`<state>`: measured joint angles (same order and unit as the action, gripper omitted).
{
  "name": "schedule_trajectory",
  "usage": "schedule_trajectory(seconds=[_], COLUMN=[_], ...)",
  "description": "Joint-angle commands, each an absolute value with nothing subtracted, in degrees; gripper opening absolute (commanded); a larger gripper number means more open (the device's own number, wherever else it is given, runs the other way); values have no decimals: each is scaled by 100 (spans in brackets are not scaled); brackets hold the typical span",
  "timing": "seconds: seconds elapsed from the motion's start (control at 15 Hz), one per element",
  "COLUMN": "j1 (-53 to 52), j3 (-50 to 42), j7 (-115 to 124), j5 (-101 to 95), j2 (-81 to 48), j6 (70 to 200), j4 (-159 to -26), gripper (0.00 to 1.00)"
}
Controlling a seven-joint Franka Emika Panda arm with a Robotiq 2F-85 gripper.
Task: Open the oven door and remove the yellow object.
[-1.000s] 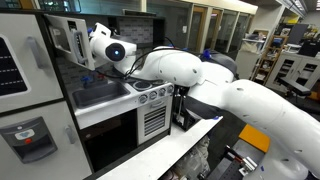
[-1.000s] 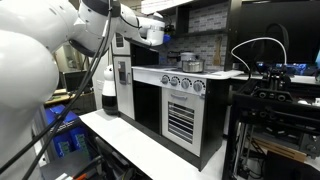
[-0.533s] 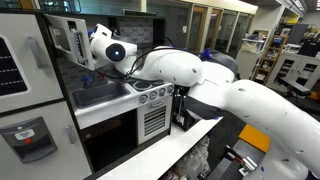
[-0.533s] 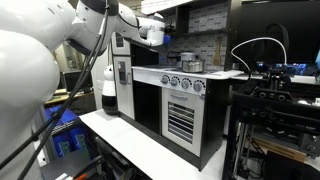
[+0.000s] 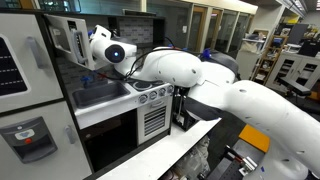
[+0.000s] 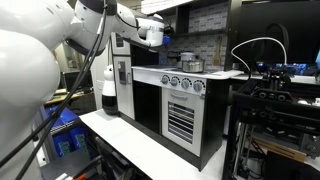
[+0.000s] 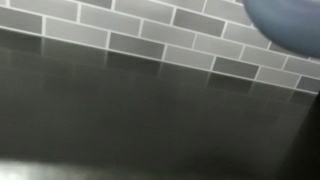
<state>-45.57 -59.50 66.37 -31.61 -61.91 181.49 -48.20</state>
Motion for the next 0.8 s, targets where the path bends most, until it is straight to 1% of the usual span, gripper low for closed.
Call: schedule_trajectory(seconds=[0.0, 0.07, 0.73], j1=[-4717, -4725, -4764], j3=[-6065, -6067, -6017], j7=[6710, 6708, 6581], j5=[-3224, -3224, -3305], j2=[-6080, -6078, -6048], j6=[18263, 18267, 18408], j4=[-5101, -5107, -5123], gripper=[45, 44, 44])
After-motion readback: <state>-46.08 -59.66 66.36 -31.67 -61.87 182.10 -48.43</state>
